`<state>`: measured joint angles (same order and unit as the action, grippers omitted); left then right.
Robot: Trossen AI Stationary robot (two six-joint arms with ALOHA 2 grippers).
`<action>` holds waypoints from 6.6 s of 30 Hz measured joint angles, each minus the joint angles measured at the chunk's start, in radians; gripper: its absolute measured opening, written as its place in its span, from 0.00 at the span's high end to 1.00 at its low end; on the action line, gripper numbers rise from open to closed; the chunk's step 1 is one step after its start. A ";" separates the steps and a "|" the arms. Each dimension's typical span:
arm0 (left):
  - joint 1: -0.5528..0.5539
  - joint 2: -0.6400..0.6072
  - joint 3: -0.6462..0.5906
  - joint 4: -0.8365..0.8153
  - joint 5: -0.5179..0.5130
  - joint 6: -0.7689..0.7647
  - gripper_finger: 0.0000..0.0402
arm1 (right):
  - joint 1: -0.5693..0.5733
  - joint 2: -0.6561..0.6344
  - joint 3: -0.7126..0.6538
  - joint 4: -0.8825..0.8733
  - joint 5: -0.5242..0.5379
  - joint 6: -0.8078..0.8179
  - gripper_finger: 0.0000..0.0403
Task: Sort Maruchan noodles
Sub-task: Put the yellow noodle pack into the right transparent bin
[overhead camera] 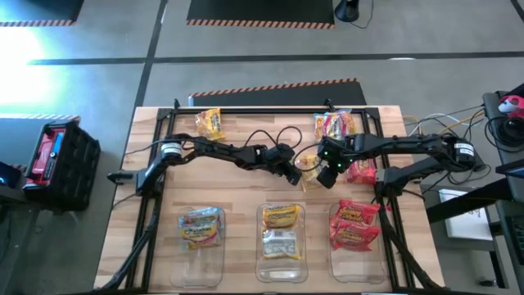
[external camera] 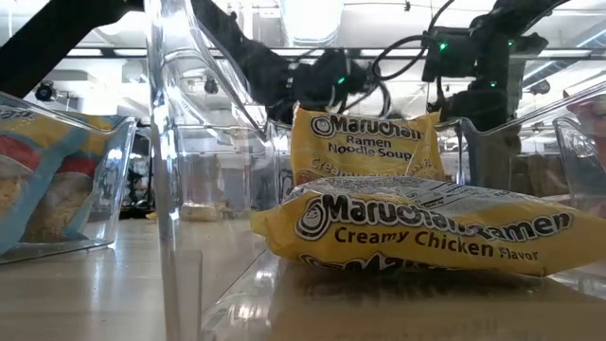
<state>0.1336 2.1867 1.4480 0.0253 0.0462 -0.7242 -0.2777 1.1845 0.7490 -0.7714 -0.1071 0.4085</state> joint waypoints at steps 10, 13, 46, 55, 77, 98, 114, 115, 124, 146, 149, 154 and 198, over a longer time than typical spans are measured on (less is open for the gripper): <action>-0.023 0.014 0.097 0.010 0.032 0.197 0.67 | -0.006 0.010 0.000 0.014 0.030 0.021 0.69; -0.019 0.047 0.116 0.010 0.031 0.199 0.67 | -0.007 0.010 0.000 0.030 0.031 0.046 0.69; -0.009 0.087 0.114 -0.131 -0.093 0.189 0.67 | -0.232 0.009 -0.035 0.130 -0.235 -0.010 0.49; -0.004 0.087 0.113 -0.132 -0.093 0.180 0.67 | -0.232 0.009 -0.040 0.165 -0.232 -0.008 0.43; 0.001 0.085 0.106 -0.150 -0.093 0.167 0.67 | -0.233 0.028 -0.313 0.638 -0.309 0.244 0.43; -0.020 0.061 0.160 -0.213 -0.066 0.275 0.68 | -0.231 0.012 -0.333 0.594 -0.339 0.220 0.43; -0.028 0.050 0.305 -0.255 -0.077 0.488 0.71 | -0.231 0.013 -0.333 0.593 -0.320 0.177 0.43; -0.028 0.051 0.297 -0.258 -0.085 0.487 0.71 | -0.231 0.013 -0.333 0.592 -0.320 0.175 0.43; -0.022 0.061 0.214 -0.166 -0.110 0.453 0.71 | -0.231 0.013 -0.333 0.591 -0.320 0.168 0.43; -0.020 0.109 0.218 -0.227 -0.117 0.452 0.71 | -0.231 -0.229 -0.335 0.426 -0.327 0.215 0.43; -0.020 0.109 0.217 -0.237 -0.117 0.450 0.71 | -0.231 -0.228 -0.335 0.429 -0.280 0.221 0.43; -0.020 0.109 0.217 -0.272 -0.118 0.439 0.71 | -0.231 -0.184 -0.340 0.460 -0.274 0.220 0.43; -0.019 0.049 0.210 -0.308 -0.161 0.329 0.71 | -0.231 -0.025 -0.340 0.809 -0.321 0.236 0.67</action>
<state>0.1143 2.2353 1.6585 -0.2824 -0.1150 -0.3947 -0.5087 1.1594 0.4089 0.0375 -0.4284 0.6441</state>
